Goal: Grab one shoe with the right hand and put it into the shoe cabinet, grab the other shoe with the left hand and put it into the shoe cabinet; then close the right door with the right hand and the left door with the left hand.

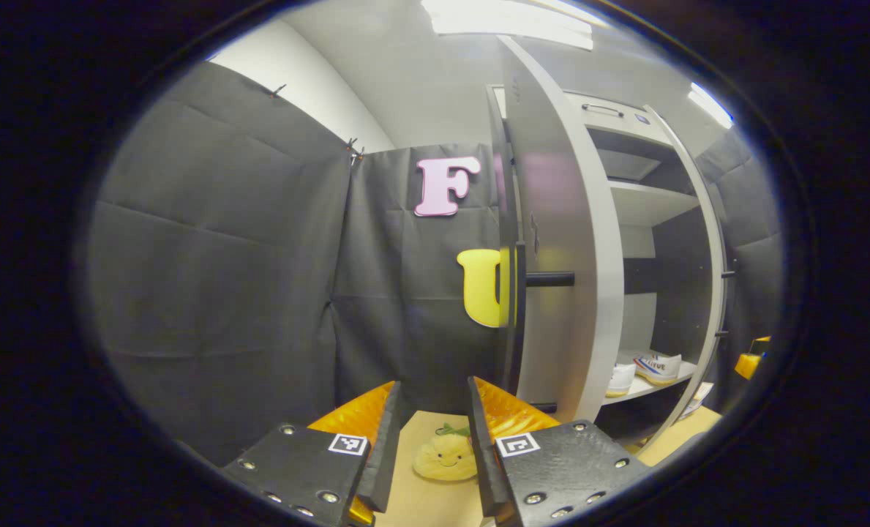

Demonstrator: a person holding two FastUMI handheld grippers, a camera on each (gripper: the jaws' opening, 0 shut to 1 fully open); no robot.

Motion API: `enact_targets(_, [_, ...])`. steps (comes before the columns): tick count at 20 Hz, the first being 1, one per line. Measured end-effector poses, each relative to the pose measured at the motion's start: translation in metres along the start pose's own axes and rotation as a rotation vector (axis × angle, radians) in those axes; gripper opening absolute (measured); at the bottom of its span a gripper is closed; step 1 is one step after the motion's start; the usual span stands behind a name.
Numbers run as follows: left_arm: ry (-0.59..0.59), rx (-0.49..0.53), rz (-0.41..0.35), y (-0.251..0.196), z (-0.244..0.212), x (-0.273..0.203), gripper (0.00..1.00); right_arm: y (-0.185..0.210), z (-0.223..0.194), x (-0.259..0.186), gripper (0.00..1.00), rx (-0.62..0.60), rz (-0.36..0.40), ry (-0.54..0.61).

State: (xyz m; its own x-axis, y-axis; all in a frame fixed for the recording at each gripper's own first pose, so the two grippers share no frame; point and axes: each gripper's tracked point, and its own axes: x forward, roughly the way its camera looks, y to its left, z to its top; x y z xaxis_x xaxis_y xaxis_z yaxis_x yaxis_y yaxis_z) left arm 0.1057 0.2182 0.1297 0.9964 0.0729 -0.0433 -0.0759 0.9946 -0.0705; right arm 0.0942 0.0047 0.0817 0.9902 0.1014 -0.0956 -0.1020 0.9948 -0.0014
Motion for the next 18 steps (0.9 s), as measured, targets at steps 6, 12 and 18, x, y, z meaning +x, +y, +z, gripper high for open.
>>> enact_targets(6, [-0.013, 0.02, -0.073, -0.044, 0.009, -0.011, 0.48, -0.006, -0.009, -0.006, 0.98, 0.002, -0.012, 0.015])
enact_targets(12, [-0.048, 0.041, -0.194, -0.13, 0.012, -0.013, 0.47, -0.028, -0.013, -0.02, 0.98, -0.006, -0.048, 0.014])
enact_targets(18, [-0.071, 0.004, -0.307, -0.211, 0.015, -0.004, 0.49, -0.077, -0.019, -0.043, 0.98, 0.0, -0.142, 0.027])
